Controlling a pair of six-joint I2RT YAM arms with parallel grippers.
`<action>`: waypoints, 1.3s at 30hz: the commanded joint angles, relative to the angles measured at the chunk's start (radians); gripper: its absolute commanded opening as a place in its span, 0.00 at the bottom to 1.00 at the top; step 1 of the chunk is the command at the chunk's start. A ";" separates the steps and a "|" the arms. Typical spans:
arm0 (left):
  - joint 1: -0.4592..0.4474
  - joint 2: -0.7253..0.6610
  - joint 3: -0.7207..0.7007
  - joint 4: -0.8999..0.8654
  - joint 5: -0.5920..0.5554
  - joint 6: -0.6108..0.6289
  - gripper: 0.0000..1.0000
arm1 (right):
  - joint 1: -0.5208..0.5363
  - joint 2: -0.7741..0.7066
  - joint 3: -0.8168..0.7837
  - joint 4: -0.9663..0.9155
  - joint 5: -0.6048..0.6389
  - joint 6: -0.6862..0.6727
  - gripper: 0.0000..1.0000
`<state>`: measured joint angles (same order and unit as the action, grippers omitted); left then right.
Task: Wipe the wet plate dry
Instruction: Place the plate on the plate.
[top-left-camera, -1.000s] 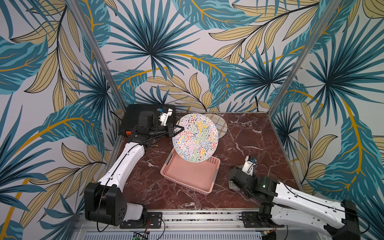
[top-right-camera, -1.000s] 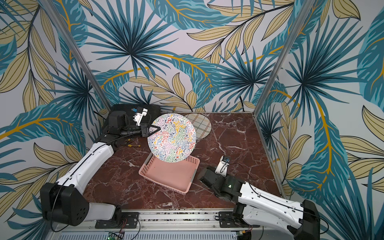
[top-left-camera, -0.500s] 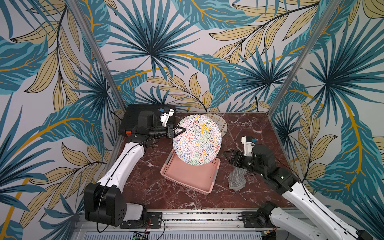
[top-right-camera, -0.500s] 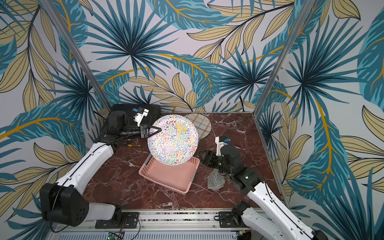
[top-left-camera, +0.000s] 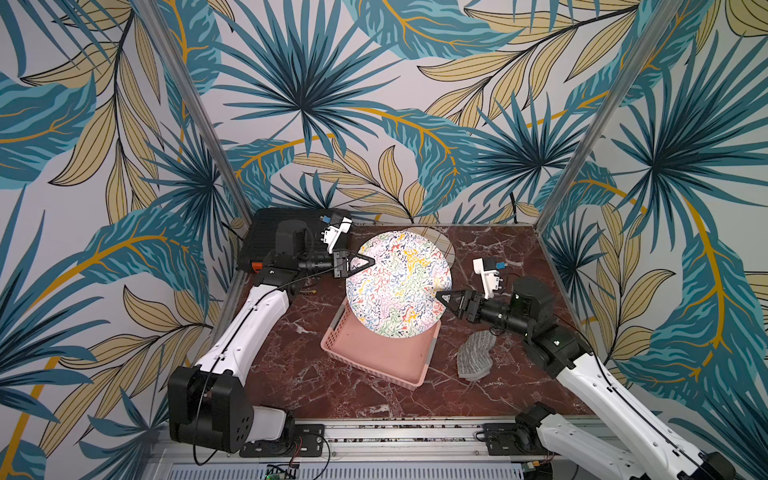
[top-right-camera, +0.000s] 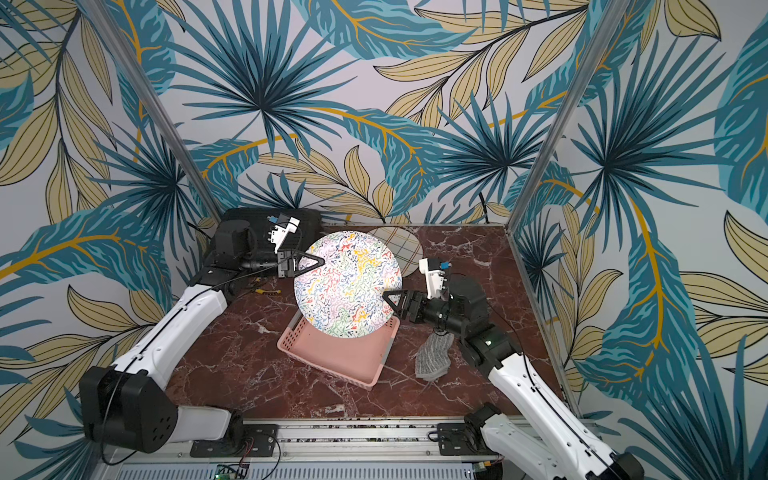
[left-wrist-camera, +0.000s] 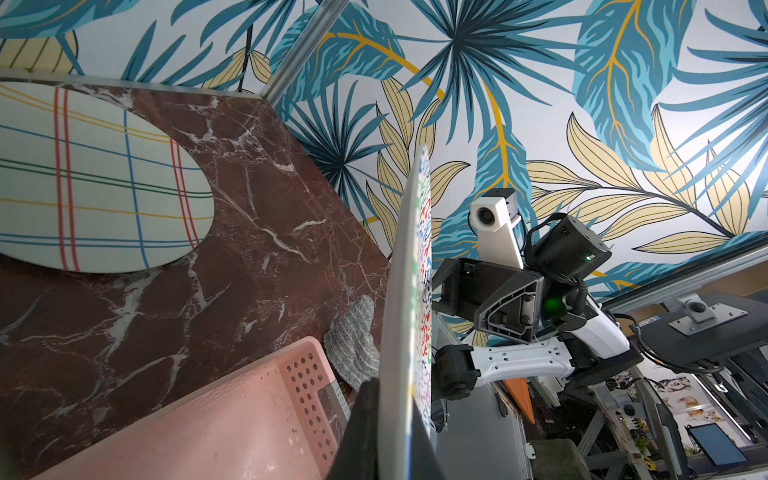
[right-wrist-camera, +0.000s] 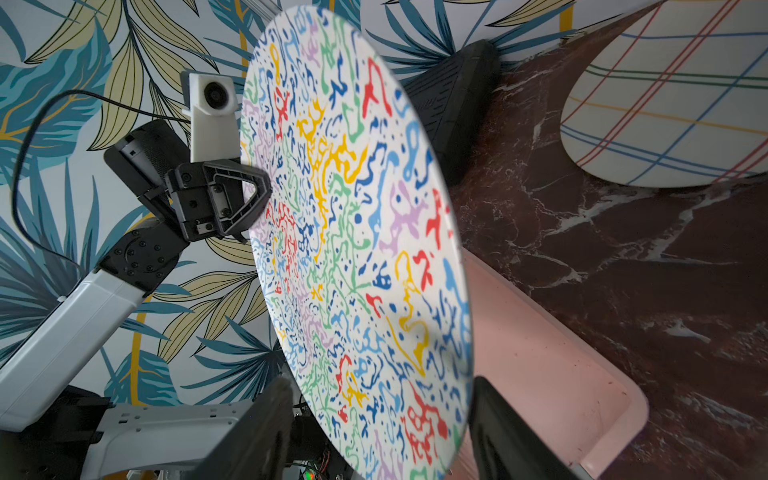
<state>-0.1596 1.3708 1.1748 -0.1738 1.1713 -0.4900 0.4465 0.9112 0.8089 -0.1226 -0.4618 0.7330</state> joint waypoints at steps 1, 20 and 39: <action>-0.004 -0.029 0.040 0.057 0.052 -0.021 0.00 | -0.006 0.022 -0.016 0.090 -0.053 -0.023 0.67; 0.017 -0.014 0.193 -0.283 -0.084 0.234 0.98 | -0.078 0.088 0.015 0.235 -0.004 0.130 0.00; 0.077 -0.139 -0.017 -0.545 -0.679 0.716 1.00 | -0.312 0.673 0.266 0.383 0.131 0.358 0.00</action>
<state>-0.0895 1.2377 1.1748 -0.7086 0.5003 0.1692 0.1379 1.5230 0.9730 0.1097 -0.3153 1.0889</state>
